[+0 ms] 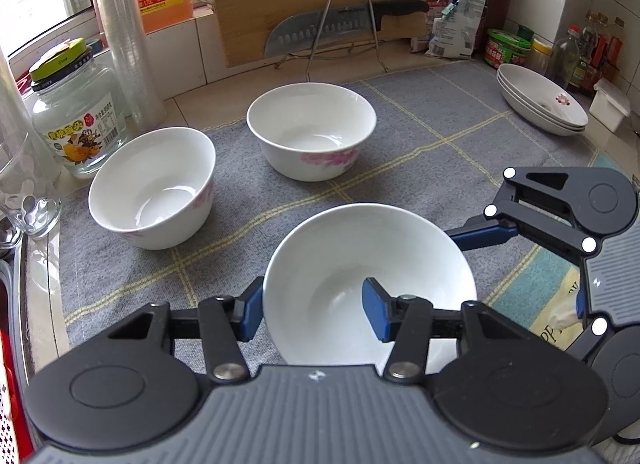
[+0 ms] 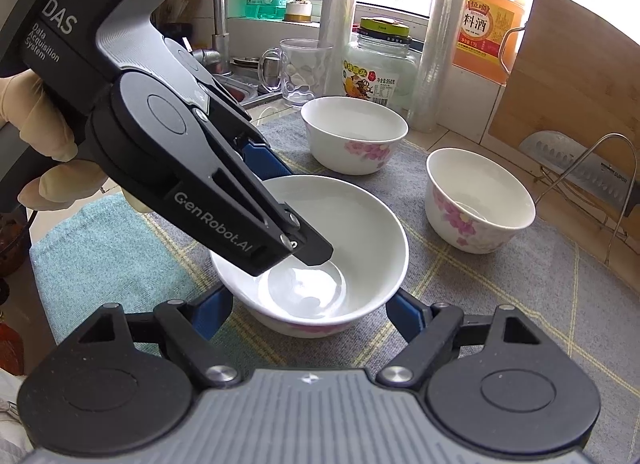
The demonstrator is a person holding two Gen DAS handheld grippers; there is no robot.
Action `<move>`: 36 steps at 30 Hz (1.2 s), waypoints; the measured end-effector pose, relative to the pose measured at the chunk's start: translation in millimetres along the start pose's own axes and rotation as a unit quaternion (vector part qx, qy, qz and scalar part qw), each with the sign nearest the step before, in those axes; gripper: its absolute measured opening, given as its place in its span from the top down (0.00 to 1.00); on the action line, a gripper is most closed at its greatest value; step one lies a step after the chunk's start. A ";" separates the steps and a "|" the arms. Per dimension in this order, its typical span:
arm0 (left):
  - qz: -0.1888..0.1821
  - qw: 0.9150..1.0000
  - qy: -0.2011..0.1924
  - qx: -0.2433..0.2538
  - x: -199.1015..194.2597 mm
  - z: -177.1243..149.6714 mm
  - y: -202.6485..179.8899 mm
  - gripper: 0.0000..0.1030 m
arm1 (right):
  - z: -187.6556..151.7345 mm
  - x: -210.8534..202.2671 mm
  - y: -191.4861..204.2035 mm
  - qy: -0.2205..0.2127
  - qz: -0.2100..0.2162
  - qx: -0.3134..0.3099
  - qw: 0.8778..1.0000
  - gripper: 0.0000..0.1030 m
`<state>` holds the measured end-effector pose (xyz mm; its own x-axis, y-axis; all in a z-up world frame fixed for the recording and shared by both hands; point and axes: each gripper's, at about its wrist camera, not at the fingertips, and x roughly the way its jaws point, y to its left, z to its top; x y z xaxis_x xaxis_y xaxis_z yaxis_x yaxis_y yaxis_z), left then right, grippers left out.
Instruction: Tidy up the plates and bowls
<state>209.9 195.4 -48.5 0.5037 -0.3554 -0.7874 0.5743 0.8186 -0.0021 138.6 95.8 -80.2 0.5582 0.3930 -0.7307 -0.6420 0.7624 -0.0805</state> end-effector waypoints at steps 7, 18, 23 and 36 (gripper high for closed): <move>-0.011 1.000 -0.010 0.014 1.9 12.9 -21.5 0.51 | -5.6 -16.2 -10.4 0.001 -0.012 0.003 1.000 0.16; -0.045 0.998 -0.020 0.047 20.0 43.4 -67.5 0.51 | -28.4 -44.3 -43.2 0.012 -0.053 0.029 0.998 0.16; -0.060 0.996 -0.022 0.063 28.8 55.0 -85.3 0.51 | -39.1 -55.3 -57.9 0.017 -0.071 0.042 0.996 0.16; -0.079 0.993 -0.021 0.086 48.5 78.7 -114.2 0.51 | -57.8 -67.8 -87.7 0.026 -0.097 0.069 0.993 0.16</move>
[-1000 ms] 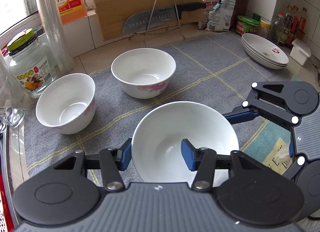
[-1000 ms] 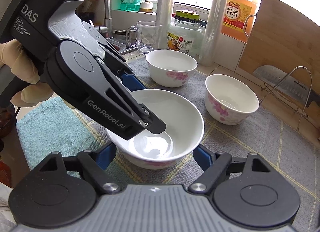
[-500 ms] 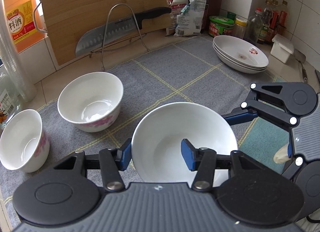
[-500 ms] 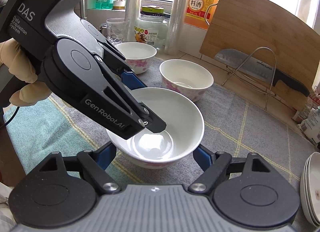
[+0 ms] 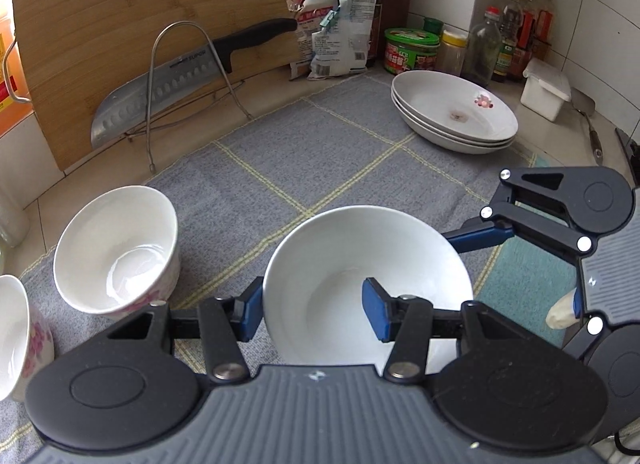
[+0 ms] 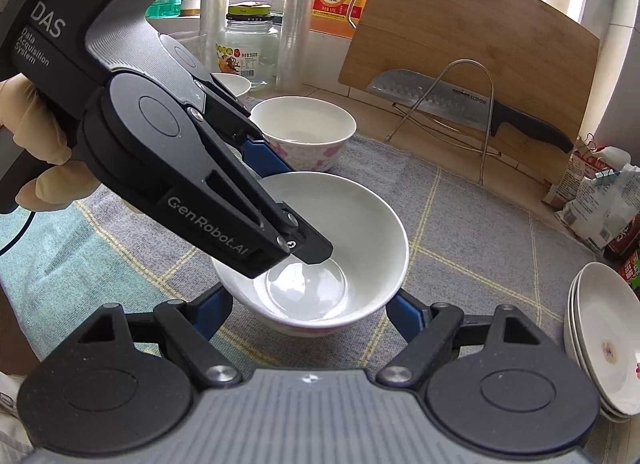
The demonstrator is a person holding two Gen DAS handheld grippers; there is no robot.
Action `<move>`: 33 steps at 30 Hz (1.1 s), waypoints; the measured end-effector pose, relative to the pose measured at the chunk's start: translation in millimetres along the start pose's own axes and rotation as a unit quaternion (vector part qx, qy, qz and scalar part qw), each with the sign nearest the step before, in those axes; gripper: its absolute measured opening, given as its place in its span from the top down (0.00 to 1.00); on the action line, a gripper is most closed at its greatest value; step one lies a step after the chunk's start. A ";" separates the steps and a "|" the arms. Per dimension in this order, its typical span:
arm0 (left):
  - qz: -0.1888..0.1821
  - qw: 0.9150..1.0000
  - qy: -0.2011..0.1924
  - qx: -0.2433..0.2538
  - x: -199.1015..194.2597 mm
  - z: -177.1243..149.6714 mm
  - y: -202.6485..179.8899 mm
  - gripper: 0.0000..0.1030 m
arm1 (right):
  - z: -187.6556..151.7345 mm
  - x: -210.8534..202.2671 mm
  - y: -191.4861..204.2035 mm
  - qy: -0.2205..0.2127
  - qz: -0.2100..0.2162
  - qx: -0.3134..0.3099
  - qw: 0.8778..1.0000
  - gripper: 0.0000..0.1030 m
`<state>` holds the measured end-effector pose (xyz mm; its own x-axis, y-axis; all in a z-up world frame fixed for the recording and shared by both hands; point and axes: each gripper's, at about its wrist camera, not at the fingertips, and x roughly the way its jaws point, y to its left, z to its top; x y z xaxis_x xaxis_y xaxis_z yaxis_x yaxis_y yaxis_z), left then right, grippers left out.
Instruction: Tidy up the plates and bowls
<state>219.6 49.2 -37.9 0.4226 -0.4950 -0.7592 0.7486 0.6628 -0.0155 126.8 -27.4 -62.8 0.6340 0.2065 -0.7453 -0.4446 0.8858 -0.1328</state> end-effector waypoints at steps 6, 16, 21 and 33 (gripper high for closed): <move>-0.007 1.000 0.004 0.002 13.1 8.0 -2.8 0.51 | -2.7 4.2 -10.1 0.003 -0.009 0.013 1.000 0.16; -0.010 1.000 0.012 -0.004 24.0 10.2 -1.4 0.51 | -6.1 13.5 -16.7 0.014 -0.011 0.028 0.999 0.16; -0.011 1.000 0.013 -0.007 26.1 10.1 -0.6 0.51 | -6.4 16.0 -18.4 0.019 -0.008 0.031 0.999 0.16; -0.008 1.000 -0.009 -0.003 19.4 8.8 -3.6 0.17 | -5.1 17.6 -20.7 0.021 -0.008 0.034 0.999 0.06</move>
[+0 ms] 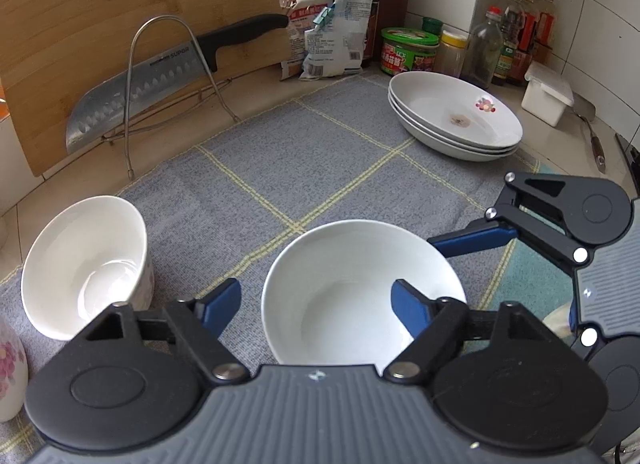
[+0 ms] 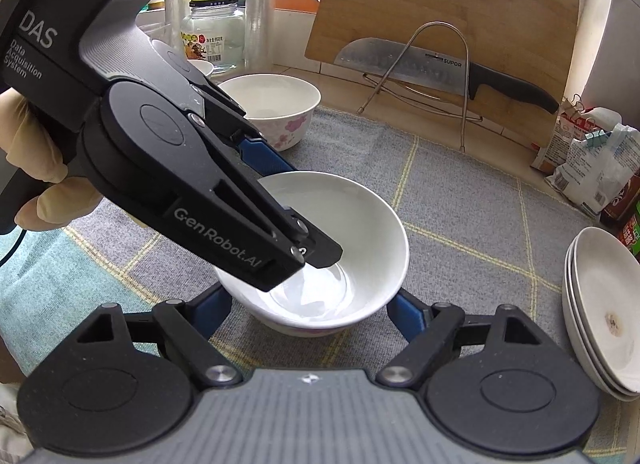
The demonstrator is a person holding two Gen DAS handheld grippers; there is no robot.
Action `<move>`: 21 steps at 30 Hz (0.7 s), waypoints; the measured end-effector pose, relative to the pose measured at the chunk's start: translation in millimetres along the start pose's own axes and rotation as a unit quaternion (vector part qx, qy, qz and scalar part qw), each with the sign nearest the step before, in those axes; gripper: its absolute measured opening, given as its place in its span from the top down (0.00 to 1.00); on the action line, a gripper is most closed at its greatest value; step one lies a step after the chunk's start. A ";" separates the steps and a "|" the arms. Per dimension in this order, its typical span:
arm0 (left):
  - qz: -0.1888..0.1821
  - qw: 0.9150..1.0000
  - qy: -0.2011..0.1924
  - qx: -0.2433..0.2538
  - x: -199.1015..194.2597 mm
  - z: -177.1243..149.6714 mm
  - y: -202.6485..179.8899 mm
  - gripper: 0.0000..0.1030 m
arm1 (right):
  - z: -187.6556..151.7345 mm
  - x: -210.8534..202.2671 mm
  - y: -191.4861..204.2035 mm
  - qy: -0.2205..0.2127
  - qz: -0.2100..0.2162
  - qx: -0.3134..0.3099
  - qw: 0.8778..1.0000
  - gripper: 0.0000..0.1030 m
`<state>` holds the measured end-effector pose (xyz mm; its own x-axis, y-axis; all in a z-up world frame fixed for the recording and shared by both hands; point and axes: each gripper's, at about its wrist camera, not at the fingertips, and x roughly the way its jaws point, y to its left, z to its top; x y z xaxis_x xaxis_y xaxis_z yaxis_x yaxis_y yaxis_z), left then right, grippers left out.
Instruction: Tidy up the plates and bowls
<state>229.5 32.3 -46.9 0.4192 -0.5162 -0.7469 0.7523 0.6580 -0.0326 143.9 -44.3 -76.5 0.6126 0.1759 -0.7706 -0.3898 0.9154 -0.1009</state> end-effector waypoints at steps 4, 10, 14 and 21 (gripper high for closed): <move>0.002 1.000 -0.006 -0.006 -6.0 -0.1 1.0 0.16 | 0.5 -5.4 -2.5 -0.017 -0.003 0.005 1.000 0.00; 0.030 0.999 -0.033 -0.023 -29.0 -7.1 2.3 0.11 | 0.0 -9.9 -0.7 -0.020 -0.006 0.003 1.000 0.00; 0.064 0.995 -0.055 -0.050 -46.4 -15.6 8.6 0.10 | 1.1 -16.9 2.7 -0.025 -0.005 -0.001 1.000 0.00; 0.143 0.982 -0.075 -0.096 -65.0 -35.6 26.8 0.07 | 8.8 -18.7 5.5 -0.026 -0.003 -0.015 1.000 0.00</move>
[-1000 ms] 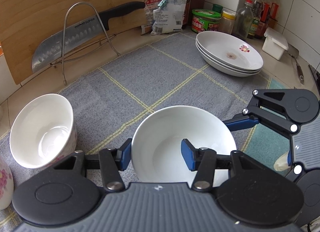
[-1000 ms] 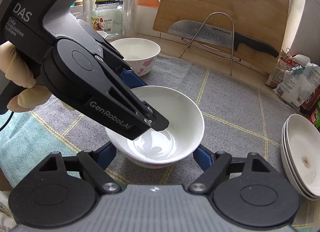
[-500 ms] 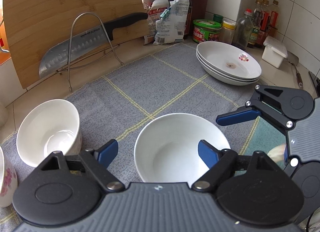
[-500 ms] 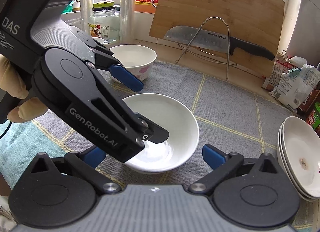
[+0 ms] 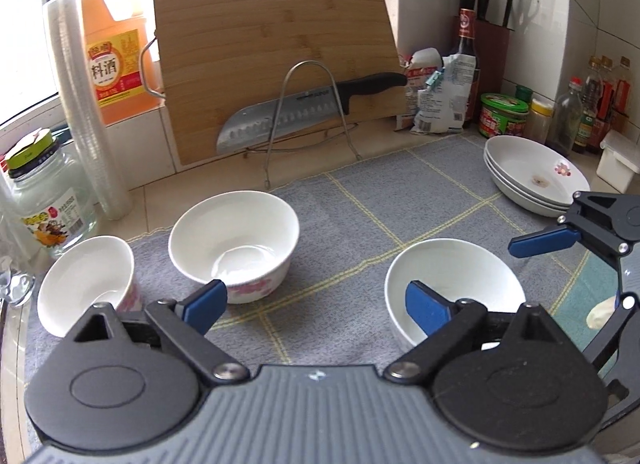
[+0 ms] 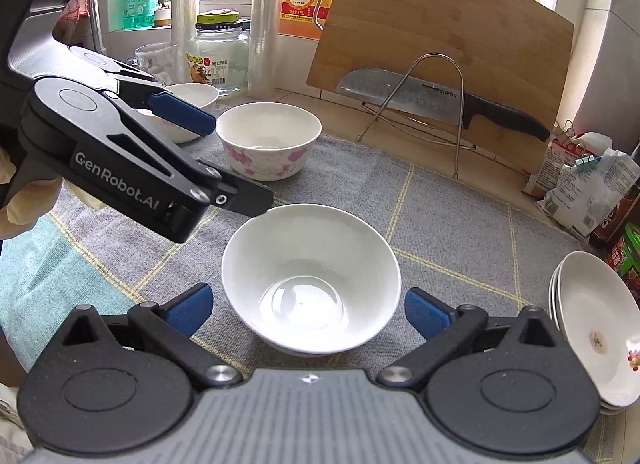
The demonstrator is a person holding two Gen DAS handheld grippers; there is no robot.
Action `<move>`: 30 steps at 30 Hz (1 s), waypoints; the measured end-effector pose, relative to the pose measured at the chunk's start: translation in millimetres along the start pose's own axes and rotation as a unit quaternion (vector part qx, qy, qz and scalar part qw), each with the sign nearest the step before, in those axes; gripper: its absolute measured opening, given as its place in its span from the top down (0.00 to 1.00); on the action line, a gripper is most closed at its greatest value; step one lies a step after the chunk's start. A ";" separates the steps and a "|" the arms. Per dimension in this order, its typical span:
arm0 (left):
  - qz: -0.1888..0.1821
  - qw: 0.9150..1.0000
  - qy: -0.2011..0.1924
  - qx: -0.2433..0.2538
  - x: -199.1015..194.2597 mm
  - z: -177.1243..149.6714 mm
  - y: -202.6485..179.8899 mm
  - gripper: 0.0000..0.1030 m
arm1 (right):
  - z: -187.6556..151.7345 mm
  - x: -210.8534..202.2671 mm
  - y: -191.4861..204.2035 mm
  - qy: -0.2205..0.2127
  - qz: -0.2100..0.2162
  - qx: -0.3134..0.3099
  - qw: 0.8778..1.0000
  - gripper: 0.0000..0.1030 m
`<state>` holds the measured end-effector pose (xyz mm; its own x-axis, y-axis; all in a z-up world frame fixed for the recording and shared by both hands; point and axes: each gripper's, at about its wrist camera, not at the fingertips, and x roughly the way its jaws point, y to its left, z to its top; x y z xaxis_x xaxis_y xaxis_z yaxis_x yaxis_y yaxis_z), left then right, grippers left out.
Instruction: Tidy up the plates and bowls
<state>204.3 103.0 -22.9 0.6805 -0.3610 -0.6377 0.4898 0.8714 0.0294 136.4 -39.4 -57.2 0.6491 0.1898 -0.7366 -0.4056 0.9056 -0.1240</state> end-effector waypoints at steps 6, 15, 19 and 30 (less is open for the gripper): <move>0.047 0.999 0.003 -0.019 0.1 -12.5 18.5 0.06 | 13.7 4.6 -0.2 0.001 0.002 -0.020 1.000 0.00; 0.090 0.996 -0.003 -0.006 19.0 -18.2 26.9 0.06 | 45.6 16.9 -9.7 0.007 0.031 -0.038 0.999 0.00; 0.104 0.994 -0.011 0.011 31.3 -16.2 23.5 0.06 | 68.4 29.2 -16.6 0.009 0.048 -0.045 0.998 0.00; 0.094 0.995 -0.015 -0.004 63.1 -9.7 27.1 0.07 | 119.5 78.9 -21.8 0.029 0.092 -0.084 0.992 0.00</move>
<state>255.2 107.0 -69.8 0.7759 -0.2002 -0.5982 0.3479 0.9269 0.1410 273.3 1.2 -33.1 0.5189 0.3192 -0.7930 -0.6175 0.7815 -0.0895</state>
